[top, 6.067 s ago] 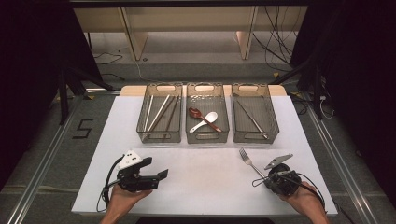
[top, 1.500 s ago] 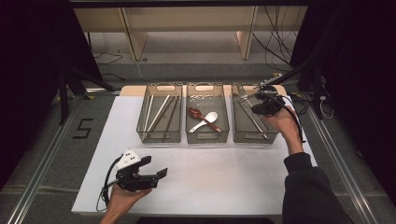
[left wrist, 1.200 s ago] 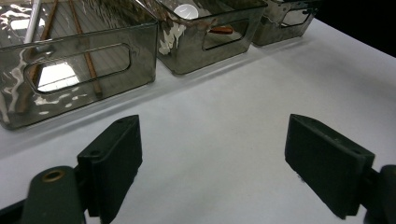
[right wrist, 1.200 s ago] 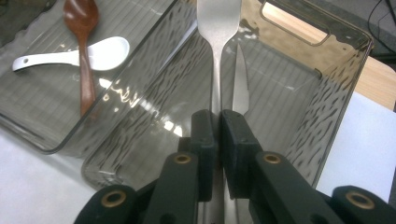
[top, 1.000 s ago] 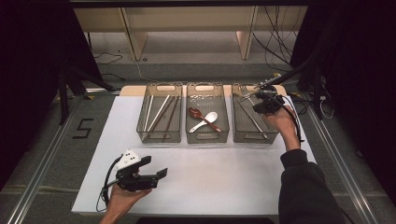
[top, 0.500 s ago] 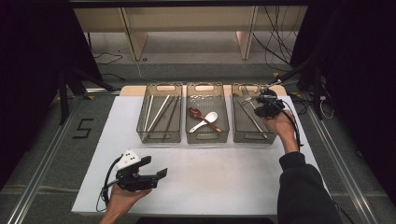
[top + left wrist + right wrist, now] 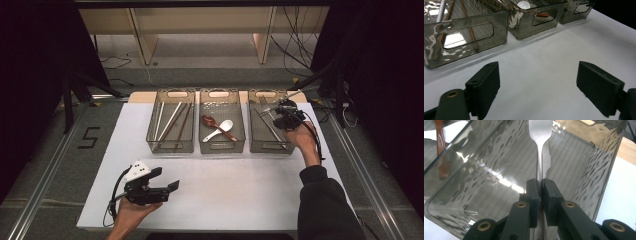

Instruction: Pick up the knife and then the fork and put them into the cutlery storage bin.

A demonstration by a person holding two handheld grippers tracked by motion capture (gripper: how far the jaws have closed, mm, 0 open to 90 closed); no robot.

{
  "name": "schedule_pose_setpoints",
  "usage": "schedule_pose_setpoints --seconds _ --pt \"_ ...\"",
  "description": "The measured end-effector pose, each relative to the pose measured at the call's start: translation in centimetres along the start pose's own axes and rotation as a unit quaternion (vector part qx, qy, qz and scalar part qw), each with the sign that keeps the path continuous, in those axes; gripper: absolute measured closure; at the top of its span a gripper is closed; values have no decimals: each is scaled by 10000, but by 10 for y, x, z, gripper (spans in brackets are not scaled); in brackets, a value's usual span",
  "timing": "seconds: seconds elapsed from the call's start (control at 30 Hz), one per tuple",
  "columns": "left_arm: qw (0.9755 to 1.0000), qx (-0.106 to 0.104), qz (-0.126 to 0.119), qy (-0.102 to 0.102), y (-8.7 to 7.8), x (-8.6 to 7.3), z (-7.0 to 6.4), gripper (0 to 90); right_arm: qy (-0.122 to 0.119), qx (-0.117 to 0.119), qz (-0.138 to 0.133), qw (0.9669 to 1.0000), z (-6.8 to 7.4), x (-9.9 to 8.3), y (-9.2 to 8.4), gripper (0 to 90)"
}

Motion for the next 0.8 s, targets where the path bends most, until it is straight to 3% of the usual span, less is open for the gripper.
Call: schedule_pose_setpoints --seconds 0.3,0.53,0.8 --pt "10000 2 -3 -2 0 0 0 185 52 -8 81 10000 -2 -4 3 815" --pt "10000 1 2 -4 0 0 0 186 117 71 -117 9998 -1 1 -6 750" --pt "10000 3 -3 -3 0 0 0 185 177 340 -278 9989 8 2 -16 582"
Point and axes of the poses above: each handheld gripper's, and its own axes: y roughly forward along the jaws, x roughly out of its top, z roughly to its left, the point moved 8 cm from there along y, roughly forward along the jaws, and after that the axes turned 6 degrees about -x, right-handed, at the moved point
